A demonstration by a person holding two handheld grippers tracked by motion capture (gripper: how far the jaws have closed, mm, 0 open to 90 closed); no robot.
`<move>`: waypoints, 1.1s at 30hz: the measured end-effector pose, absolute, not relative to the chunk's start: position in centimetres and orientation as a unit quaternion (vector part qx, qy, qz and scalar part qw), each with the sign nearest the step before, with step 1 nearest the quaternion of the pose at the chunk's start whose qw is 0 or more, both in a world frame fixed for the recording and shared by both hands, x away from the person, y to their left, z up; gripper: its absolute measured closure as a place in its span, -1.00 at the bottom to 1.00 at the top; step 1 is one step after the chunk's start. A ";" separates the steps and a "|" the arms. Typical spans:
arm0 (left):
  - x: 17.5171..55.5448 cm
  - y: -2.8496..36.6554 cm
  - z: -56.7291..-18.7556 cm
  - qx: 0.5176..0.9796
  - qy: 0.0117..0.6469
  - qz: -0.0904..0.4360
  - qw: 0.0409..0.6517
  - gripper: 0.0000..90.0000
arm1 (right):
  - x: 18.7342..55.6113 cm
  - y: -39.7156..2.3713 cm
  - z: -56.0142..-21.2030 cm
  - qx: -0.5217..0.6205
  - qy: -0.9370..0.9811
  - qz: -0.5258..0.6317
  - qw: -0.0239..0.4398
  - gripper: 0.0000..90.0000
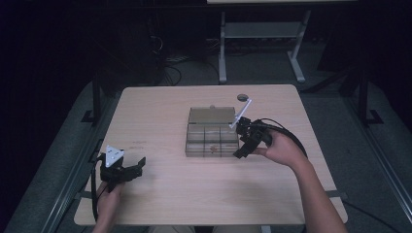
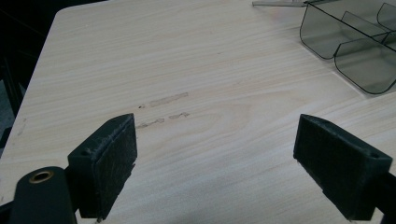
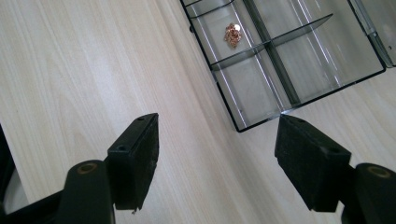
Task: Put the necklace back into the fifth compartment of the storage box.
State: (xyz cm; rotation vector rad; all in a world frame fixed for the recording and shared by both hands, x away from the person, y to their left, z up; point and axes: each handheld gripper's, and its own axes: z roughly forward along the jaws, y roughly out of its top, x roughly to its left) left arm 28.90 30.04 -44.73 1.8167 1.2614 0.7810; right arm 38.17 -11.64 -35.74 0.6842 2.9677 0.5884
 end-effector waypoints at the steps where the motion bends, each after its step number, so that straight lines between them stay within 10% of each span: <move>1: 28.9 30.0 -44.7 0.714 0.496 0.307 0.387 -0.71 | 38.0 -11.8 -35.8 0.222 0.956 0.191 0.020 -0.33; 33: 28.7 29.7 -44.8 0.717 0.492 0.308 0.386 -0.71 | 34.3 -16.2 -39.3 0.247 0.948 0.202 0.019 -0.35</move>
